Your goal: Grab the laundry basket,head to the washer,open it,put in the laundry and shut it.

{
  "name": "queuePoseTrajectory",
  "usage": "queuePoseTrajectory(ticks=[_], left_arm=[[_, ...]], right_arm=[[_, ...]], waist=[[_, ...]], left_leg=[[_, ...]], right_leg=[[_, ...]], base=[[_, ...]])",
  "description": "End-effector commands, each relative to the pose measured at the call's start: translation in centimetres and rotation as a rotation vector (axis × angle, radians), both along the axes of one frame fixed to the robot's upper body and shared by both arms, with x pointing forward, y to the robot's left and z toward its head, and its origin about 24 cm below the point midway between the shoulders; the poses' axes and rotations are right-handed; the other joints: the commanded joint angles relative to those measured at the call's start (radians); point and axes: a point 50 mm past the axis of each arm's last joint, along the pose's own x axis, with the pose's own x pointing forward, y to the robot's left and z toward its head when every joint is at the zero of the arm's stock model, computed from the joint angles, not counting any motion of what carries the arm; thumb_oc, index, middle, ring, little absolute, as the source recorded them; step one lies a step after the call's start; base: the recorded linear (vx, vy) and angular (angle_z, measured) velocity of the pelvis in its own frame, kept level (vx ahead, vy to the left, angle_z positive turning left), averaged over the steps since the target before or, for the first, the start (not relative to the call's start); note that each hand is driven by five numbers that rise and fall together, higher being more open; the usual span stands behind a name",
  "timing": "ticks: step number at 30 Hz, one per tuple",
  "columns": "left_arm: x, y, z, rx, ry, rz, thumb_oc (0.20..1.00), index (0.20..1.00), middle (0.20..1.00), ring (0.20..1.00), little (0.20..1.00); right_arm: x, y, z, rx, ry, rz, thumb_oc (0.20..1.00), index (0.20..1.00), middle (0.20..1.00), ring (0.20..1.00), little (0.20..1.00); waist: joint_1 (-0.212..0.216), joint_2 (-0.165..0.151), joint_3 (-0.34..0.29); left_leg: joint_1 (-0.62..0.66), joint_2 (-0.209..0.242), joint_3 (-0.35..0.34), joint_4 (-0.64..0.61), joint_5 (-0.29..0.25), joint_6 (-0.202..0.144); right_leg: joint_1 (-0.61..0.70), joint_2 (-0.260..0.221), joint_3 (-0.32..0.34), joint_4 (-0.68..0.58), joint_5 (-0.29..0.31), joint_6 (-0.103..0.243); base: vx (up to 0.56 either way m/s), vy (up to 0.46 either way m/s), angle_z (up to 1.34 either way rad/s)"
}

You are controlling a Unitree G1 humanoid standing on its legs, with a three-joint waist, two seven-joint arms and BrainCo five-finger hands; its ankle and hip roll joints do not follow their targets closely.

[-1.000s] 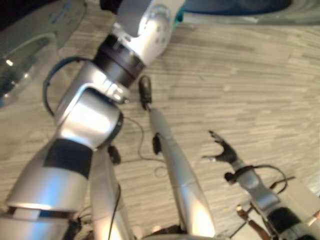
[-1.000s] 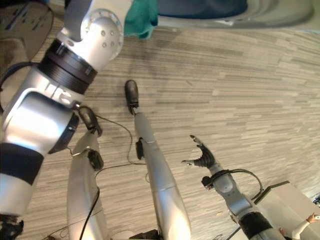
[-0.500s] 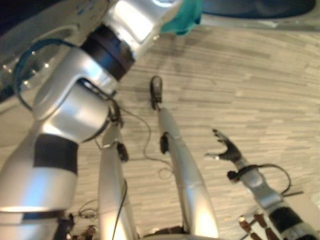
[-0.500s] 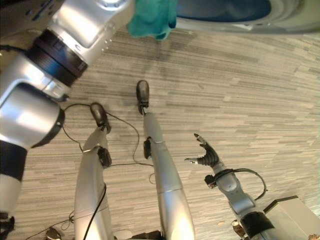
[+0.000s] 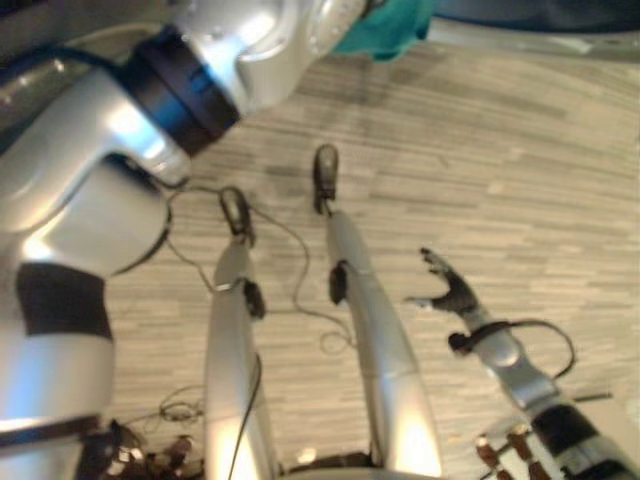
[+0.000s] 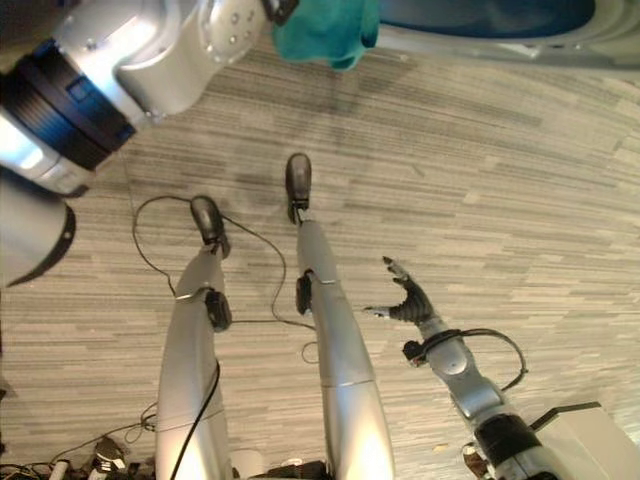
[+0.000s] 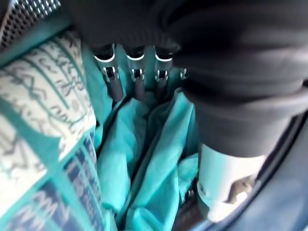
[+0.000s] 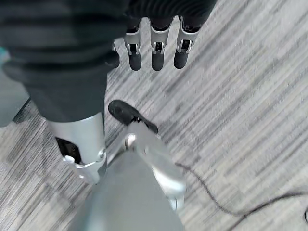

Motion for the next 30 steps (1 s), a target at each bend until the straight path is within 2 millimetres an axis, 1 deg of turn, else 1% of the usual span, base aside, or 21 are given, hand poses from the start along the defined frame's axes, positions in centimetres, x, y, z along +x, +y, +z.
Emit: queuePoseTrajectory(ticks=[1, 4, 5, 8, 9, 11, 12, 14, 18, 19, 20, 23, 25, 26, 27, 29, 30], left_arm=[[-5.7, 3.4, 4.4, -0.151, -0.444, -0.111, 1.000, 1.000, 1.000, 1.000, 1.000], [-4.9, 5.6, 1.7, -0.155, -0.405, -0.102, 1.000, 1.000, 1.000, 1.000, 1.000], [-4.9, 5.8, 1.5, -0.157, -0.402, -0.101, 1.000, 1.000, 1.000, 1.000, 1.000], [-4.0, 7.5, -1.6, -0.219, -0.304, -0.135, 1.000, 1.000, 1.000, 1.000, 1.000], [-3.7, 8.1, -2.7, -0.246, -0.259, -0.146, 1.000, 1.000, 1.000, 1.000, 1.000], [-3.1, 8.7, -4.9, -0.288, -0.163, -0.175, 1.000, 1.000, 1.000, 1.000, 1.000], [-2.7, 9.8, -7.1, -0.332, -0.081, -0.180, 1.000, 1.000, 1.000, 1.000, 1.000], [-2.2, 10.6, -9.2, -0.358, 0.006, -0.177, 1.000, 1.000, 1.000, 1.000, 1.000], [-1.7, 12.1, -12.6, -0.419, 0.150, -0.162, 1.000, 1.000, 1.000, 1.000, 1.000], [-1.8, 12.2, -12.7, -0.420, 0.152, -0.162, 1.000, 1.000, 1.000, 1.000, 1.000], [-1.6, 12.9, -14.4, -0.448, 0.221, -0.140, 1.000, 1.000, 1.000, 1.000, 1.000], [-1.9, 13.8, -16.6, -0.492, 0.308, -0.125, 1.000, 1.000, 1.000, 1.000, 1.000], [-2.3, 14.4, -18.0, -0.524, 0.363, -0.123, 1.000, 1.000, 1.000, 1.000, 1.000], [-2.4, 14.6, -18.6, -0.537, 0.390, -0.123, 1.000, 1.000, 1.000, 1.000, 1.000], [-2.4, 14.7, -18.6, -0.538, 0.391, -0.124, 1.000, 1.000, 1.000, 1.000, 1.000], [-2.6, 15.2, -19.8, -0.556, 0.444, -0.107, 1.000, 1.000, 1.000, 1.000, 1.000], [-2.8, 15.7, -20.7, -0.570, 0.490, -0.093, 1.000, 1.000, 1.000, 1.000, 1.000]], right_arm=[[-3.6, -1.2, -3.3, -0.026, 0.110, -0.018, 1.000, 1.000, 1.000, 1.000, 1.000], [-3.4, -0.3, -3.3, -0.005, 0.084, -0.012, 1.000, 1.000, 1.000, 1.000, 1.000], [-3.5, -0.3, -3.3, -0.009, 0.088, -0.012, 1.000, 1.000, 1.000, 1.000, 1.000], [-2.6, 0.7, -2.8, 0.009, 0.043, -0.023, 1.000, 1.000, 1.000, 1.000, 1.000], [-2.0, 1.1, -2.3, 0.017, 0.017, -0.028, 1.000, 1.000, 1.000, 1.000, 1.000], [-1.0, 1.7, -1.5, 0.023, -0.027, -0.036, 1.000, 1.000, 1.000, 1.000, 1.000], [-0.2, 2.4, -0.6, 0.034, -0.072, -0.040, 1.000, 1.000, 1.000, 1.000, 1.000], [0.4, 2.9, 0.0, 0.048, -0.096, -0.049, 1.000, 1.000, 1.000, 1.000, 1.000], [0.9, 3.4, 0.4, 0.054, -0.113, -0.055, 1.000, 1.000, 1.000, 1.000, 1.000], [0.9, 3.4, 0.4, 0.053, -0.111, -0.054, 1.000, 1.000, 1.000, 1.000, 1.000], [1.2, 3.4, 0.5, 0.055, -0.116, -0.072, 1.000, 1.000, 1.000, 1.000, 1.000], [1.7, 3.4, 1.1, 0.079, -0.141, -0.103, 1.000, 1.000, 1.000, 1.000, 1.000], [2.3, 3.4, 1.6, 0.112, -0.155, -0.139, 1.000, 1.000, 1.000, 1.000, 1.000], [2.7, 3.2, 1.9, 0.123, -0.169, -0.159, 1.000, 1.000, 1.000, 1.000, 1.000], [2.7, 3.2, 1.9, 0.123, -0.168, -0.160, 1.000, 1.000, 1.000, 1.000, 1.000], [3.7, 2.9, 2.7, 0.140, -0.192, -0.212, 1.000, 1.000, 1.000, 1.000, 1.000], [4.9, 2.1, 3.7, 0.125, -0.223, -0.278, 1.000, 1.000, 1.000, 1.000, 1.000]], waist=[[-0.005, 0.008, -0.091], [0.012, 0.012, -0.080], [0.010, 0.014, -0.082], [0.029, 0.019, -0.079], [0.039, 0.021, -0.078], [0.053, 0.027, -0.080], [0.069, 0.031, -0.077], [0.084, 0.032, -0.078], [0.106, 0.032, -0.074], [0.104, 0.034, -0.075], [0.118, 0.037, -0.073], [0.136, 0.043, -0.076], [0.150, 0.052, -0.084], [0.157, 0.054, -0.087], [0.157, 0.056, -0.087], [0.176, 0.064, -0.091], [0.196, 0.068, -0.092]], left_leg=[[0.042, 0.082, -0.055, 0.060, -0.111, 0.027], [0.040, 0.076, -0.059, 0.085, -0.111, 0.027], [0.040, 0.076, -0.060, 0.088, -0.113, 0.027], [0.037, 0.069, -0.063, 0.131, -0.122, 0.029], [0.033, 0.066, -0.065, 0.149, -0.127, 0.031], [0.026, 0.059, -0.070, 0.175, -0.136, 0.033], [0.021, 0.056, -0.077, 0.207, -0.142, 0.034], [0.021, 0.054, -0.083, 0.230, -0.146, 0.034], [0.012, 0.046, -0.108, 0.278, -0.166, 0.041], [0.011, 0.046, -0.110, 0.280, -0.167, 0.041], [0.005, 0.044, -0.120, 0.297, -0.173, 0.045], [-0.009, 0.037, -0.131, 0.330, -0.182, 0.053], [-0.020, 0.032, -0.137, 0.366, -0.196, 0.061], [-0.026, 0.028, -0.139, 0.386, -0.202, 0.065], [-0.029, 0.028, -0.141, 0.391, -0.205, 0.066], [-0.046, 0.022, -0.151, 0.428, -0.221, 0.075], [-0.054, 0.016, -0.158, 0.441, -0.233, 0.083]], right_leg=[[-0.013, -0.052, -0.033, 0.160, -0.189, 0.098], [-0.014, -0.054, -0.031, 0.200, -0.206, 0.093], [-0.014, -0.054, -0.031, 0.204, -0.208, 0.093], [-0.016, -0.054, -0.035, 0.259, -0.232, 0.082], [-0.017, -0.055, -0.039, 0.281, -0.240, 0.079], [-0.019, -0.059, -0.047, 0.310, -0.254, 0.074], [-0.019, -0.065, -0.059, 0.346, -0.271, 0.069], [-0.015, -0.068, -0.071, 0.376, -0.289, 0.061], [-0.006, -0.078, -0.101, 0.417, -0.319, 0.051], [-0.005, -0.078, -0.103, 0.419, -0.320, 0.051], [-0.001, -0.083, -0.115, 0.432, -0.333, 0.048], [-0.007, -0.085, -0.125, 0.464, -0.358, 0.043], [-0.017, -0.088, -0.136, 0.509, -0.377, 0.037], [-0.020, -0.089, -0.140, 0.523, -0.383, 0.034], [-0.022, -0.090, -0.141, 0.527, -0.386, 0.034], [-0.029, -0.095, -0.152, 0.559, -0.406, 0.028], [-0.031, -0.101, -0.160, 0.566, -0.412, 0.026]], base=[[-0.01, 0.011, -0.04], [-0.01, 0.005, -0.01], [-0.01, 0.003, 0.04], [-0.01, -0.008, 0.12], [0.00, -0.015, 0.11], [0.00, -0.029, 0.10], [0.00, -0.052, 0.14], [0.01, -0.068, 0.16], [0.01, -0.054, 0.20], [0.01, -0.067, 0.40], [0.01, -0.064, 0.39], [0.02, -0.049, 0.17], [0.04, -0.013, 0.04], [0.03, -0.015, 0.01], [0.04, -0.021, -0.02], [0.04, -0.026, 0.03], [0.04, -0.042, 0.07]])
